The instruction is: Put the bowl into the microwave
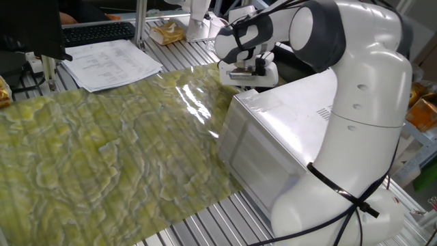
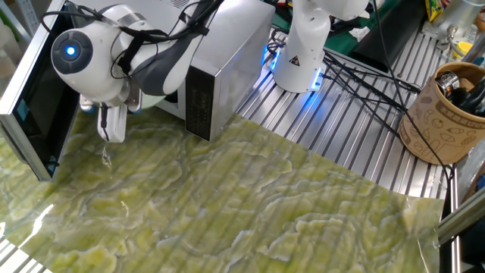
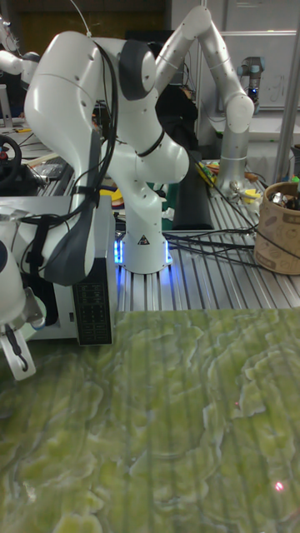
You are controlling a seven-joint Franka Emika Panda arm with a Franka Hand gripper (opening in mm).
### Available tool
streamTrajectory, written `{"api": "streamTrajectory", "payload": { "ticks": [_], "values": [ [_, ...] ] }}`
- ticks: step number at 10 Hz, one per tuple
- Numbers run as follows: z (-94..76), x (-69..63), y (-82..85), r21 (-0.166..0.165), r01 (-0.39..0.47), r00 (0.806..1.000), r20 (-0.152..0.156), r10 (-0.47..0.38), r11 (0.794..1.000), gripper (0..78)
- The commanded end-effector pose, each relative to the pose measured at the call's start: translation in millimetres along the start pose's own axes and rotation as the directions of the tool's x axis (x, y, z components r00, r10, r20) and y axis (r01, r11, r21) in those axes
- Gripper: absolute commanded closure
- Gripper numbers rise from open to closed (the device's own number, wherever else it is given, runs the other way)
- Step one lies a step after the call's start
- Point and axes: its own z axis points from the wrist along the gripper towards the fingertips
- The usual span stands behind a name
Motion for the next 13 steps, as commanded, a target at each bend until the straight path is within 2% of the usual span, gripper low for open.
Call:
{"api": "streamTrajectory", "payload": {
  "ticks": [1, 3, 5, 6, 8, 9, 10, 11, 13],
  "values": [
    [2.9, 3.4, -5.4, 0.015, -0.07, 0.998, -0.004, 0.071, 0.997, 76.2],
    [6.5, 6.0, -17.1, 0.024, -0.073, 0.997, -0.003, 0.073, 0.997, 76.2],
    [11.2, 2.7, -33.6, 0.025, -0.054, 0.999, -0.002, 0.054, 0.998, 76.2],
    [15.1, -1.6, -49.5, 0.024, -0.055, 0.998, -0.004, 0.056, 0.998, 76.2],
    [22.0, -6.0, -63.5, 0.022, -0.067, 0.998, -0.006, 0.067, 0.998, 76.2],
    [22.0, -6.0, -63.5, 0.022, -0.067, 0.998, -0.006, 0.067, 0.998, 76.2],
    [33.8, -4.8, -69.8, 0.018, -0.073, 0.997, 0.0, 0.073, 0.997, 76.2],
    [37.5, -4.2, -70.5, 0.016, -0.069, 0.998, -0.003, 0.069, 0.997, 76.2],
    [39.8, -4.3, -67.9, 0.018, -0.068, 0.998, -0.003, 0.068, 0.998, 76.2]
  ]
}}
